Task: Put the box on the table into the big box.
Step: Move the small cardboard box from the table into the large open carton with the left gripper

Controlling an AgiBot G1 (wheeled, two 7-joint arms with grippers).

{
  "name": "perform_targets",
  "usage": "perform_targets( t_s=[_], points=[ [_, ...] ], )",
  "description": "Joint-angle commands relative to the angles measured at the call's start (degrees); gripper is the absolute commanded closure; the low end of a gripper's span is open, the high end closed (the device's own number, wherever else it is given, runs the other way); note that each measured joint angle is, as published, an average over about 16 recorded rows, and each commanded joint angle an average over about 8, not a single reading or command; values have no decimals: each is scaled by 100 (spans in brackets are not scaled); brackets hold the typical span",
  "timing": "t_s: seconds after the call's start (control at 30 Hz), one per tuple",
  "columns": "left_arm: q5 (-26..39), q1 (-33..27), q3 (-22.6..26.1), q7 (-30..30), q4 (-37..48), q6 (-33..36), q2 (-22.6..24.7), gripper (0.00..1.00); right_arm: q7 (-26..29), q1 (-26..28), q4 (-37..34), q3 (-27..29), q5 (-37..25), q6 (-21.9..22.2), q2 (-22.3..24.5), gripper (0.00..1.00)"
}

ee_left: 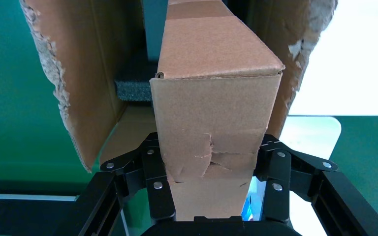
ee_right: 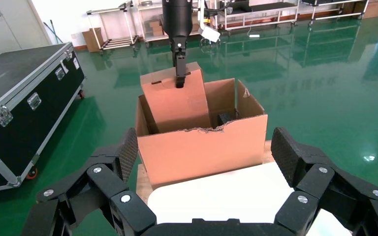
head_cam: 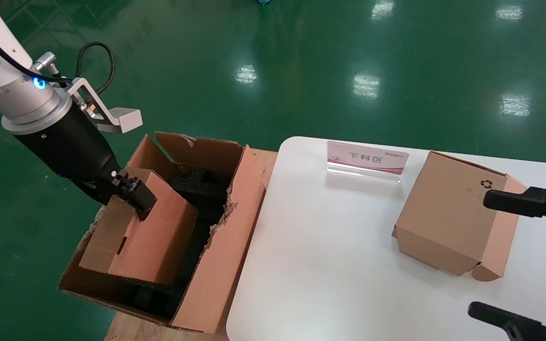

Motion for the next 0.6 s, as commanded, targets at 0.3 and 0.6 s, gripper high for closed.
perform_targets(
  t_s=[0.3, 0.6],
  points=[
    [60, 204, 27, -64, 251, -139, 85, 100, 0, 0, 0, 0, 0, 0, 0, 0],
    [173, 449, 99, -86, 394, -343, 135, 100, 0, 0, 0, 0, 0, 0, 0, 0]
  ],
)
